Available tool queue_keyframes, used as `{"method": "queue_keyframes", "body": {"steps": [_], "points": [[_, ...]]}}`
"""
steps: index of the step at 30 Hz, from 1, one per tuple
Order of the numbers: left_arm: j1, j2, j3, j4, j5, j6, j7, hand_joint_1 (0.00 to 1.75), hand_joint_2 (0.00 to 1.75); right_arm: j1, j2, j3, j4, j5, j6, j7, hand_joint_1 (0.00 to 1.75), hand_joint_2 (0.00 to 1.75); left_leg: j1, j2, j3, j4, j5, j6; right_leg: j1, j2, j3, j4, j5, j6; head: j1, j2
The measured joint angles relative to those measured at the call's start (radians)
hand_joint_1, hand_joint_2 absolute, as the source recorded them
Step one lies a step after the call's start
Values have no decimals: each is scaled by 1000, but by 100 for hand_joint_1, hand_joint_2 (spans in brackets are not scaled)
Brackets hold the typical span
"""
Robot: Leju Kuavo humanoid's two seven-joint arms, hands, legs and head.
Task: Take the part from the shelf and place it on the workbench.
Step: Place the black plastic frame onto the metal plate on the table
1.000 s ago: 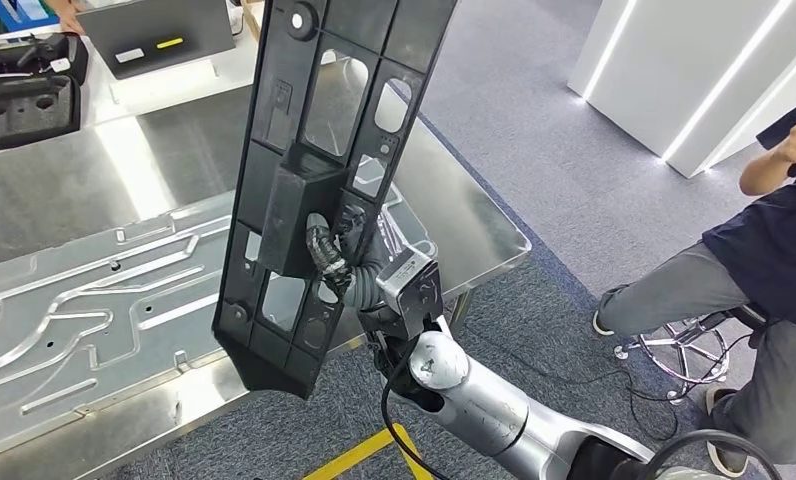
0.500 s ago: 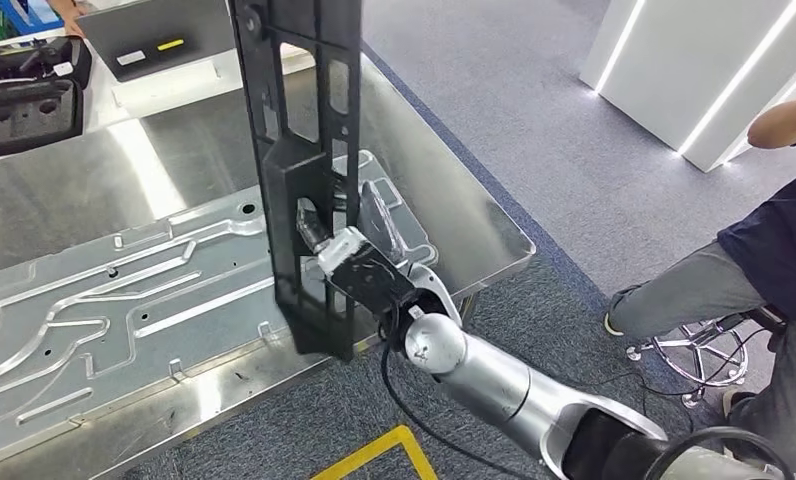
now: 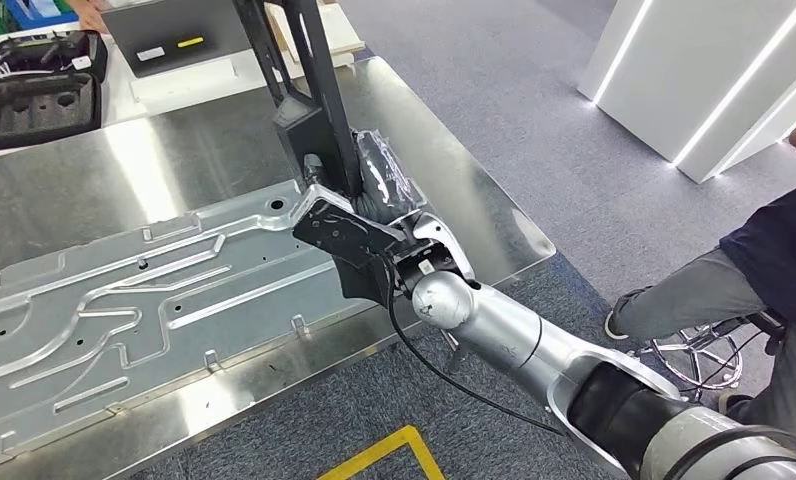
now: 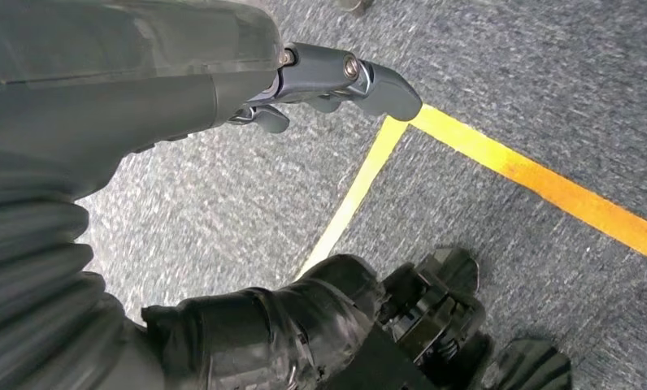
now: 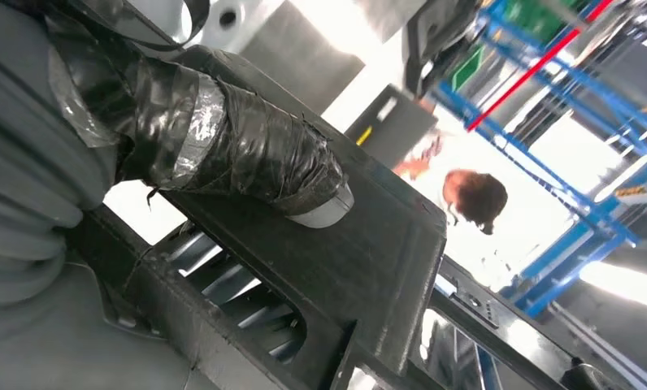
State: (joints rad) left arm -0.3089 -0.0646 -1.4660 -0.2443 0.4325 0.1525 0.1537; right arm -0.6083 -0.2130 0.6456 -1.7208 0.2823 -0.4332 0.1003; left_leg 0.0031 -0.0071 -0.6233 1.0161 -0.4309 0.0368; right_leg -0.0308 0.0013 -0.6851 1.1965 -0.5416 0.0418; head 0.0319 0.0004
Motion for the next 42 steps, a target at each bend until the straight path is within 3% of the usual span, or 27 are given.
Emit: {"method": "queue_keyframes", "body": {"steps": [2,3,5,7,9,12,14,17,19,20,22,24,26,29,31,33,34,35,36,38,40,41,42], "points": [[0,0,0,0,-7,-7,1,0,175,-35,-14,0,13,77,16,65,175,175,-5,1,0,2,-2,6,5,0,-64,120,-34,-2,0,0],[0,0,0,0,-10,-11,1,0,175,-54,-20,0,21,112,28,95,175,175,-8,0,1,4,-3,8,6,0,-78,142,-32,-3,0,0],[0,0,0,0,-14,-16,2,0,175,-103,-30,1,42,190,62,148,175,175,-10,-1,1,9,-5,10,9,0,-59,88,15,-9,0,0],[0,-3,0,0,-19,-20,1,0,175,-182,-34,11,79,317,118,206,175,175,-14,-3,-1,17,-10,8,12,0,3,-43,75,-17,0,0],[-2,-8,0,0,-23,-26,0,0,175,-271,-35,32,125,436,176,246,175,175,-18,-3,-9,25,-14,2,15,2,43,-130,100,-23,0,0],[-2,-15,0,0,-26,-32,0,0,175,-359,-30,76,194,514,240,263,175,175,-19,-5,-15,24,-10,-9,18,0,46,-145,101,-33,0,0],[-2,-19,0,0,-28,-34,-2,0,175,-400,-21,102,241,540,286,263,175,175,-19,-6,-27,49,-28,-21,13,-5,50,-152,106,-41,-1,0],[-5,-23,0,0,-29,-45,-7,0,175,-464,10,149,335,596,360,234,175,175,-12,-3,-103,208,-100,-40,12,-8,51,-155,108,-48,-2,0],[-5,-28,0,0,-29,-55,-12,0,175,-492,42,199,418,648,391,196,175,175,-8,-2,-150,288,-113,-44,13,-8,52,-155,108,-50,-2,0],[-5,-32,0,0,-29,-60,-16,0,175,-499,61,229,464,675,400,172,175,175,-8,-1,-150,276,-93,-43,13,-8,53,-155,107,-50,-2,0],[-6,-37,0,0,-31,-67,-22,0,175,-503,103,288,553,722,409,119,175,175,-8,-1,-100,153,-21,-37,14,-7,56,-155,106,-50,-2,0],[-10,-41,0,0,-35,-71,-29,0,175,-508,139,332,629,741,426,55,175,175,-13,-2,-46,38,21,-27,16,-6,55,-157,105,-46,-1,0],[-12,-45,0,0,-39,-75,-36,0,175,-516,167,367,698,731,449,-11,175,175,-20,-6,-31,5,23,-19,16,-8,53,-162,107,-38,-1,0],[-11,-48,0,1,-41,-78,-43,0,175,-522,191,416,780,711,467,-79,175,175,-13,-9,-21,-14,31,-5,18,-10,52,-155,96,-24,0,0],[-12,-51,0,1,-45,-78,-47,0,175,-527,202,437,817,705,462,-107,175,175,-9,-8,-14,-25,35,4,19,-7,13,-74,53,-18,1,0],[-12,-53,0,1,-52,-78,-53,0,175,-532,214,459,849,704,451,-137,175,175,-10,-7,-13,-23,33,10,20,-4,-57,61,5,-16,2,0],[-11,-54,0,1,-57,-78,-56,0,175,-530,219,470,862,705,446,-152,175,175,-10,-7,-12,-20,30,11,19,-3,-83,102,1,-16,2,0],[-11,-55,0,1,-60,-78,-58,0,175,-527,225,480,872,707,441,-164,175,175,-10,-8,-11,-17,27,12,19,-4,-88,101,18,-16,2,0],[-10,-55,0,1,-63,-78,-60,0,175,-524,230,489,881,709,438,-172,175,175,-10,-9,-10,-13,23,11,18,-4,-76,63,49,-17,2,0],[-11,-56,0,1,-68,-75,-63,0,175,-523,246,503,895,711,429,-181,87,87,-12,-11,-12,-1,12,5,18,-4,-19,-66,112,-21,2,0],[-12,-58,0,1,-72,-69,-68,0,175,-526,267,515,907,710,421,-183,0,0,-15,-9,-18,11,4,-4,20,-2,16,-144,134,-28,2,0],[-12,-58,0,1,-74,-63,-70,0,175,-528,276,522,913,710,419,-184,0,0,-17,-8,-20,13,3,-7,22,0,20,-149,130,-31,1,0],[-11,-60,0,1,-77,-56,-72,0,131,-530,283,527,919,710,420,-184,0,0,-16,-7,-20,13,3,-10,22,2,19,-152,131,-36,1,0]]}}
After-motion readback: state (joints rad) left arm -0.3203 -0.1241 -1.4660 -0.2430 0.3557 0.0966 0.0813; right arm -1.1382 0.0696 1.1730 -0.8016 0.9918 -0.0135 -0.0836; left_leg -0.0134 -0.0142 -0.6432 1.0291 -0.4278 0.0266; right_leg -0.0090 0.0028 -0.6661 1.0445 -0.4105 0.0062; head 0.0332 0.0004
